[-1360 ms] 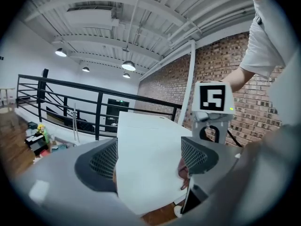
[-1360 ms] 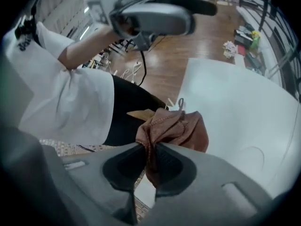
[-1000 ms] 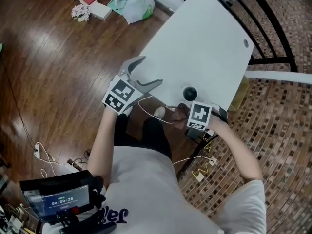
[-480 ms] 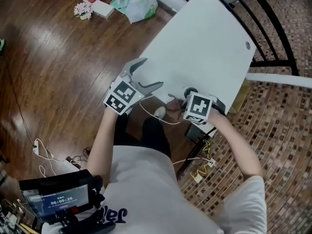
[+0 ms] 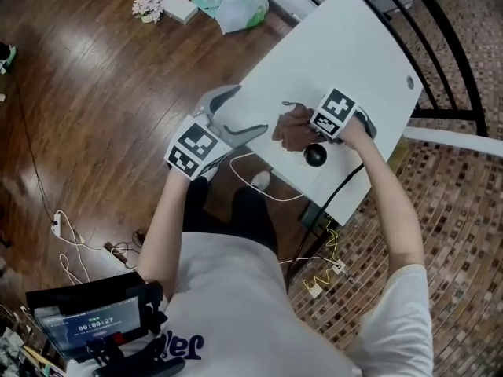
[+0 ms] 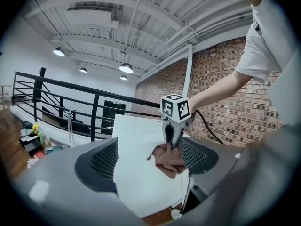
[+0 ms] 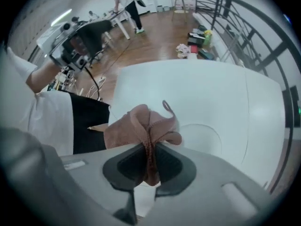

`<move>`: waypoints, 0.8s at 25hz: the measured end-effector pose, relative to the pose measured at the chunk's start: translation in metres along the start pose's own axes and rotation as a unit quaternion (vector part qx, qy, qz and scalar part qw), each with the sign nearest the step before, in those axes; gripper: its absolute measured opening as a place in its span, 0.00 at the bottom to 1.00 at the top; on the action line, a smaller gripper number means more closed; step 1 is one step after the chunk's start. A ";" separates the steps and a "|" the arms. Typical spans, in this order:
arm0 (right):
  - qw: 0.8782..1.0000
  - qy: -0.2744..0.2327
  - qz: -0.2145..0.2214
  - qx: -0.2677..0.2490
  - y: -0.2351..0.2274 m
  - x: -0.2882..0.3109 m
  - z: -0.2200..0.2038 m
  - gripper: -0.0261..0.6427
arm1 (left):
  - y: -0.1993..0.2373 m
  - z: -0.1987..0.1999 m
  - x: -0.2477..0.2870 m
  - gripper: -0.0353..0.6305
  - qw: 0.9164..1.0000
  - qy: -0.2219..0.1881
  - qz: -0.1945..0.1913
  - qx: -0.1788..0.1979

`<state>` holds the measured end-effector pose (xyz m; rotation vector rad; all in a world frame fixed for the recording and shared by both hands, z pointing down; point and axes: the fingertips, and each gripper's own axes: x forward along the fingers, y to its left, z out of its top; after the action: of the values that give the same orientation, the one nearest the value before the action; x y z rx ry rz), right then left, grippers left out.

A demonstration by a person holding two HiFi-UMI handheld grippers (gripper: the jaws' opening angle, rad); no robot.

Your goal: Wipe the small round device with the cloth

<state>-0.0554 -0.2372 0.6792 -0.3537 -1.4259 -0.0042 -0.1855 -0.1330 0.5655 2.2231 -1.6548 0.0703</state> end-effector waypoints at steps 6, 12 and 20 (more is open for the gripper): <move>0.991 -0.019 -0.031 0.126 -0.051 0.011 -0.068 0.09 | -0.008 -0.005 0.007 0.73 1.000 0.006 -0.011 -0.002; 0.974 -0.193 0.028 0.119 0.005 -0.066 -0.021 0.09 | -0.013 0.001 0.012 0.73 1.000 0.005 -0.023 0.002; 0.979 -0.062 0.172 -0.087 0.182 -0.055 -0.019 0.09 | -0.014 0.009 0.013 0.73 1.000 0.002 -0.022 0.017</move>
<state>-0.0071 -0.0807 0.5811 -0.7528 -1.4751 0.1775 -0.1701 -0.1441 0.5569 2.2820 -1.6120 0.0915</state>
